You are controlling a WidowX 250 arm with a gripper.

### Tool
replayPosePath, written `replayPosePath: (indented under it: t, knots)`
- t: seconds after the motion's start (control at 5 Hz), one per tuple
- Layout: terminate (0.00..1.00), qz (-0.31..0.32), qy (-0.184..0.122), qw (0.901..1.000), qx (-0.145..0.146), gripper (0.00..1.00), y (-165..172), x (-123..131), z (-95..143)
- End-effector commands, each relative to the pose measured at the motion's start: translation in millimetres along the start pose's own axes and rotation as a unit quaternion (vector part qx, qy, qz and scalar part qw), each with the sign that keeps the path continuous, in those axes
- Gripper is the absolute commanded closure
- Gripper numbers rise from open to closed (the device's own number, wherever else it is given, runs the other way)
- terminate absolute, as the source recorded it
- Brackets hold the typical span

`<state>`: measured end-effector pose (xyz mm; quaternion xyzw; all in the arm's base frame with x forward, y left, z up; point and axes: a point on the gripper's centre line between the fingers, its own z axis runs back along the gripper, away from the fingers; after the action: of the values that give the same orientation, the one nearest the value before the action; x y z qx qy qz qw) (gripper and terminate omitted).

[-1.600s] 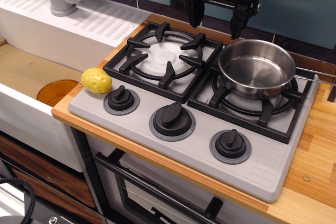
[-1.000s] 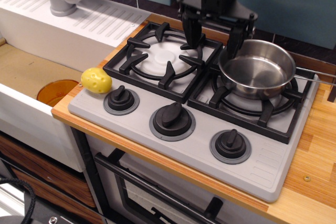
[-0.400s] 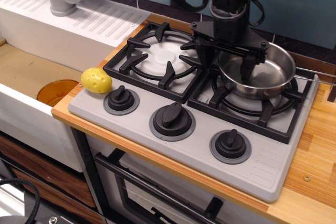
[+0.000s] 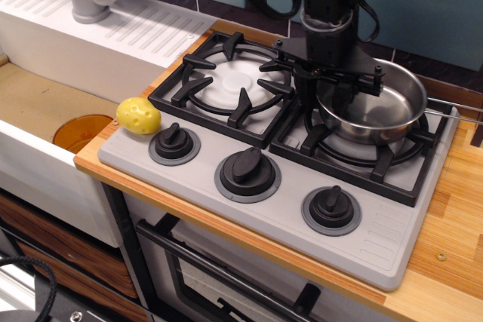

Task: Put pot or pan on stove and put potato in pot or pan

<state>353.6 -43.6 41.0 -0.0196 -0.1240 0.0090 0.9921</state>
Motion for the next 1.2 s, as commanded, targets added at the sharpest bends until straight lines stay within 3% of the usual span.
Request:
replayPosePath:
  t: [0.0,0.6,1.0]
  knots:
    - [0.00,-0.014,-0.005,0.9996,-0.025,1.00,6,5,38]
    - [0.00,-0.013,0.028,0.9994,0.015,1.00,5,26,100]
    - [0.00,-0.075,0.023,0.9968,0.015,1.00,56,38,99]
